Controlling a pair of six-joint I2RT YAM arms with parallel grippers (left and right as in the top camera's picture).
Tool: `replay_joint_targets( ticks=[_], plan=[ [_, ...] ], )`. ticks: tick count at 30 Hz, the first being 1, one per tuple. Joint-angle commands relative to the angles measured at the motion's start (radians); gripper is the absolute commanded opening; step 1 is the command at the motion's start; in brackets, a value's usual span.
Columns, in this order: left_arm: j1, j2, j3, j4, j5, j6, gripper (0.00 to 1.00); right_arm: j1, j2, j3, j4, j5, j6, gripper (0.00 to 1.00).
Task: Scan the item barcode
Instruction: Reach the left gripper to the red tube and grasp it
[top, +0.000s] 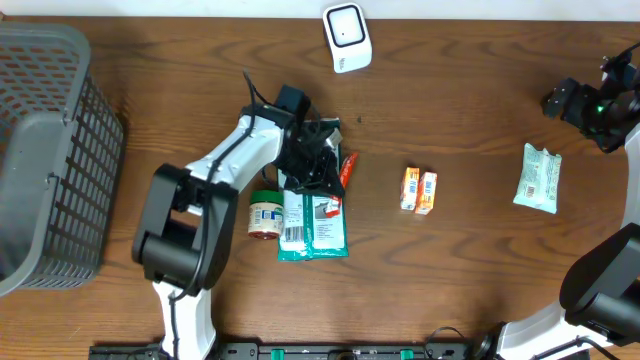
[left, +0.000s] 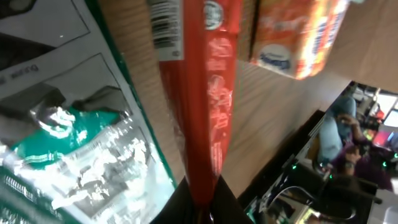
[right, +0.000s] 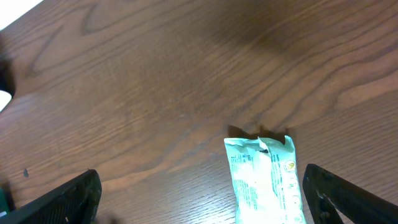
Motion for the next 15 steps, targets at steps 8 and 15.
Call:
replay_joint_targets(
  ticks=[8, 15],
  plan=[
    [0.071, -0.047, 0.042, -0.055, -0.252, 0.018, 0.77, -0.004, 0.003, -0.001, -0.001, 0.005, -0.010, 0.99],
    [-0.020, -0.215, 0.056, -0.079, -0.534, 0.019, 0.53, -0.004, 0.003, -0.001, -0.001, 0.005, -0.010, 0.99]
  ],
)
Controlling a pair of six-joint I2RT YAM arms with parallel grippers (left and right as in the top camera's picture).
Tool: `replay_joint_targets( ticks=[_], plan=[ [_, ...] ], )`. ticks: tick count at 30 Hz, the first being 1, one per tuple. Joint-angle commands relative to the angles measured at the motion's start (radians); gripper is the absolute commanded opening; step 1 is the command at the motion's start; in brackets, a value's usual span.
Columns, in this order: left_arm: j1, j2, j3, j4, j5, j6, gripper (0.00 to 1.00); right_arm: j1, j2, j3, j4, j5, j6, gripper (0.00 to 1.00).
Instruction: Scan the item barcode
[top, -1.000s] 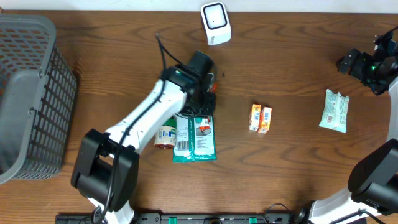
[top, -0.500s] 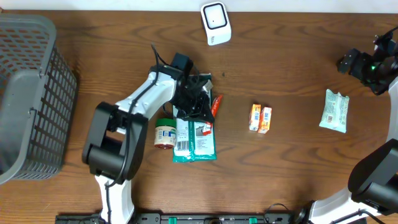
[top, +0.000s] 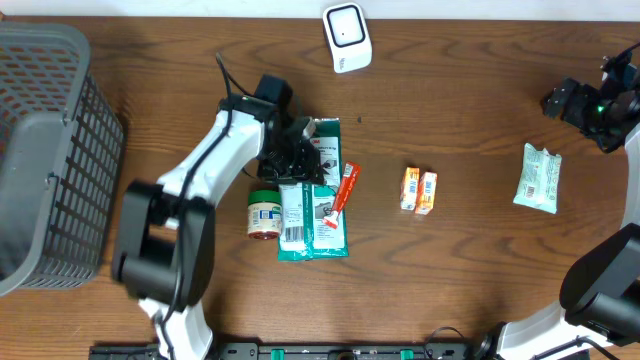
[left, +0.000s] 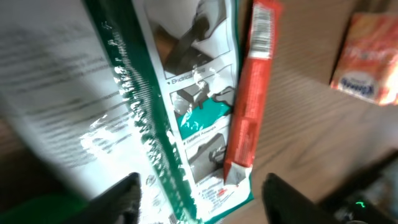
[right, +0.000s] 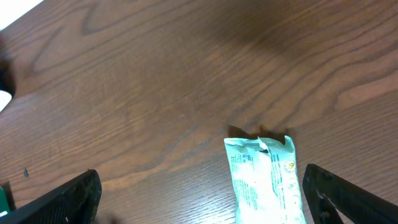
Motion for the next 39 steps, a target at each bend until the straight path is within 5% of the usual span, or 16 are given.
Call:
replay_joint_targets(
  ticks=[1, 7, 24, 39],
  plan=[
    [-0.095, -0.113, 0.040, -0.013, -0.240, 0.010, 0.48, -0.004, 0.003, -0.001, -0.001, 0.005, -0.010, 0.99],
    [-0.336, -0.100, -0.002, 0.047, -0.421, 0.004, 0.08, -0.004, 0.003, -0.001, -0.001, 0.005, -0.010, 0.99],
    [-0.453, 0.096, -0.027, 0.175, -0.641, -0.063, 0.09, -0.004, 0.003, -0.001, -0.001, 0.005, -0.010, 0.99],
    [-0.452, 0.098, -0.024, 0.185, -0.663, -0.062, 0.28, -0.004, 0.003, -0.001, -0.001, 0.005, -0.010, 0.99]
  ],
)
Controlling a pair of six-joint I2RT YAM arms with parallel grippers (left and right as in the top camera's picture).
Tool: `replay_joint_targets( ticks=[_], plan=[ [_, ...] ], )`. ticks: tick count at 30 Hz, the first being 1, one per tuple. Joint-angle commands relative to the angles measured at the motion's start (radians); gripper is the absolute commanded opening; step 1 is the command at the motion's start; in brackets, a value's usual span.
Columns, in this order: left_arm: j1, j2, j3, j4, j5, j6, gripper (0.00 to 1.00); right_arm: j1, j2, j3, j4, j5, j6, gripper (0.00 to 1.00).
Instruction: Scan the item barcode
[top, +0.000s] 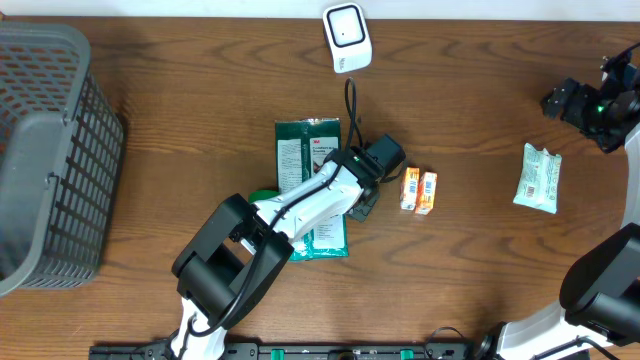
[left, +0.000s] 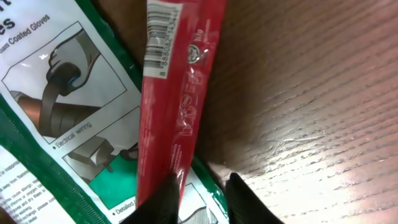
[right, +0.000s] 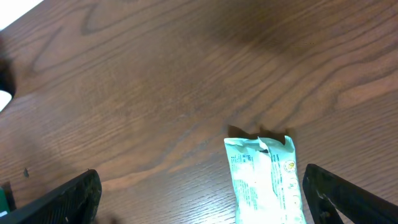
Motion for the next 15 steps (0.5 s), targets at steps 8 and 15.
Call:
replay_joint_targets(
  ticks=[8, 15],
  plan=[
    [0.005, -0.064, 0.010, -0.004, -0.034, -0.001, 0.29, -0.004, 0.003, -0.001, -0.001, 0.005, -0.010, 0.99],
    [0.005, -0.060, -0.010, 0.008, -0.052, -0.001, 0.30, -0.004, 0.003, -0.001, -0.001, 0.005, -0.010, 0.99]
  ],
)
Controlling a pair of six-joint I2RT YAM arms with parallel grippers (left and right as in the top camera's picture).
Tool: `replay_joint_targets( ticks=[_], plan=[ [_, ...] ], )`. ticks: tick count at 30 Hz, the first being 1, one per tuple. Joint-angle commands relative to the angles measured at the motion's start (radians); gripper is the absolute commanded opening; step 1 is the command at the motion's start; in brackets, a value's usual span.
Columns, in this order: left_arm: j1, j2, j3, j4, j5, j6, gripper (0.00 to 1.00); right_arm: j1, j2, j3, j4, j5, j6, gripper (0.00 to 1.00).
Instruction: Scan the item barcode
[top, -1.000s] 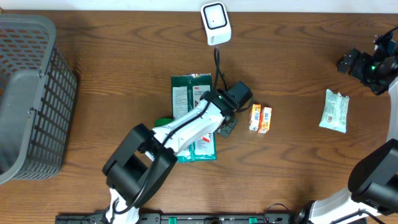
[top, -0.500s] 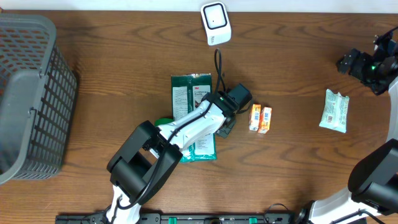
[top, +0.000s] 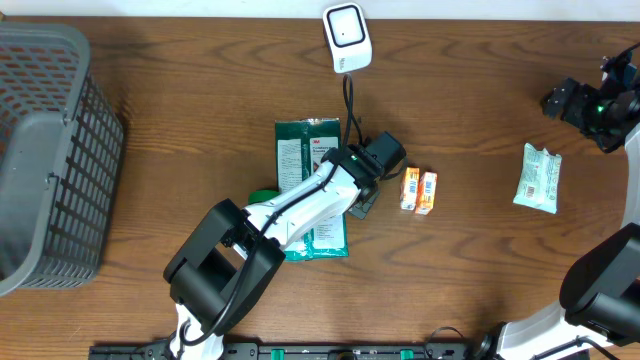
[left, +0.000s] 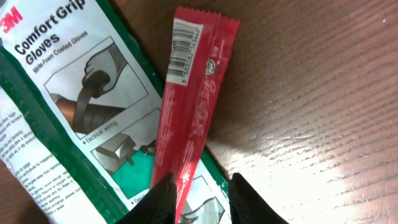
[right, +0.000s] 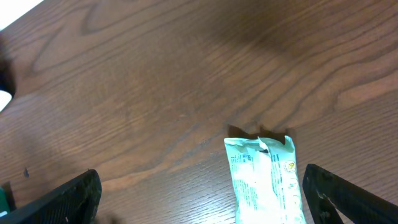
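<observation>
A red stick packet (left: 193, 118) lies barcode-up, half on a green glove pack (left: 74, 93) and half on the table. My left gripper (left: 202, 186) is open by a narrow gap at the packet's near end. That end runs under the left finger (left: 163, 200), and glove pack shows between the packet and the right finger. In the overhead view the left gripper (top: 362, 200) sits right of the glove packs (top: 305, 150), and the arm hides the packet. The white scanner (top: 346, 38) stands at the back. My right gripper (right: 202, 186) hangs wide open at the far right (top: 590, 105).
Two orange boxes (top: 419, 190) lie just right of the left gripper. A pale green packet (top: 538, 178) lies under the right gripper (right: 264, 180). A grey basket (top: 50, 150) fills the left edge. A green-lidded jar (top: 262, 197) peeks out beside the arm.
In the left wrist view the red packet and glove pack look smaller and more tilted, so the camera has drawn back. The finger gap is unchanged. The right arm has not moved.
My left gripper was shut on the red packet beside the glove packs. Then it stood wide open to the left with the packet lying on a glove pack. Later it was on the right side, jaws narrowed at the packet's end, where it remains.
</observation>
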Motion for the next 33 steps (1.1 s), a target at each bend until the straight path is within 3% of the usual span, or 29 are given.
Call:
replay_joint_targets(
  ticks=[1, 33],
  plan=[
    [0.005, -0.019, -0.014, 0.012, -0.039, -0.001, 0.30, -0.004, 0.003, -0.001, -0.001, 0.005, -0.010, 0.99],
    [0.006, -0.014, -0.064, 0.074, -0.171, 0.041, 0.32, -0.004, 0.003, -0.001, -0.001, 0.005, -0.010, 0.99]
  ],
)
